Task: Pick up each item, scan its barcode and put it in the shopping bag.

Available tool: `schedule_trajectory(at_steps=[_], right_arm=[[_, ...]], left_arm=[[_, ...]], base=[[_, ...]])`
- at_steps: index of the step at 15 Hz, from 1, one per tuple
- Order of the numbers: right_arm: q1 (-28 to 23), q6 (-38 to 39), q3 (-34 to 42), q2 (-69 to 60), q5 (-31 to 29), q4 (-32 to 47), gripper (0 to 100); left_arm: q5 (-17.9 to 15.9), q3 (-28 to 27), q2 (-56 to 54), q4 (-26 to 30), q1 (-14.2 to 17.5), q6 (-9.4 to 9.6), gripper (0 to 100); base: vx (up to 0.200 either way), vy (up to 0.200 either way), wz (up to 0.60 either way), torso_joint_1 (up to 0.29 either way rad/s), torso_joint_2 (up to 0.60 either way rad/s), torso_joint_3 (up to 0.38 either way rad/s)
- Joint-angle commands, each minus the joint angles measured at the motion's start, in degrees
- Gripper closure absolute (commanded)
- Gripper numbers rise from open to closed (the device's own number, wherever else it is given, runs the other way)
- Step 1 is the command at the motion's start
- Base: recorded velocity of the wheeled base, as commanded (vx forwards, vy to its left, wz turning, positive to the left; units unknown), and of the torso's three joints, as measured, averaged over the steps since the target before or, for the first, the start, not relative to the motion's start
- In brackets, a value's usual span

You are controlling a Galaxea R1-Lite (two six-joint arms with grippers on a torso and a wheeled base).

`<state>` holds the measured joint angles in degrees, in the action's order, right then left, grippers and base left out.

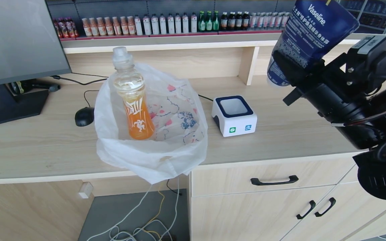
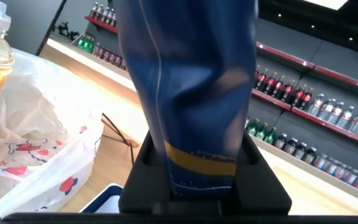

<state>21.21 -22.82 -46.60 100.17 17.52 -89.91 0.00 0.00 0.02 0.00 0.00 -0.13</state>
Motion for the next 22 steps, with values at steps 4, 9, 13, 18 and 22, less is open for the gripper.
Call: schedule_trajectory(at_steps=[4,9,13,18,22], right_arm=[[5.3,6.3,5.1,-3.0,-12.4,-0.1,100],[10.1,12.1,5.9,-1.6,-21.8,-0.1,100],[10.0,16.8,6.2,-0.7,-22.2,-0.1,100],[9.6,17.5,5.9,0.0,-22.2,-0.1,100],[9.6,18.1,5.7,0.6,-22.2,-0.1,100]], left_arm=[[0.0,0.0,0.0,0.0,0.0,0.05,0],[0.0,0.0,0.0,0.0,-0.1,0.05,0],[0.0,0.0,0.0,0.0,0.0,-0.13,0],[0.0,0.0,0.0,0.0,0.0,-0.22,0],[0.0,0.0,0.0,0.0,0.0,-0.31,0]], base=[[0.000,0.000,0.00,0.000,0.00,0.000],[0.000,0.000,0.00,0.000,0.00,0.000],[0.000,0.000,0.00,0.000,0.00,0.000],[0.000,0.200,0.00,0.003,0.00,0.002],[0.000,0.200,0.00,0.001,0.00,0.002]])
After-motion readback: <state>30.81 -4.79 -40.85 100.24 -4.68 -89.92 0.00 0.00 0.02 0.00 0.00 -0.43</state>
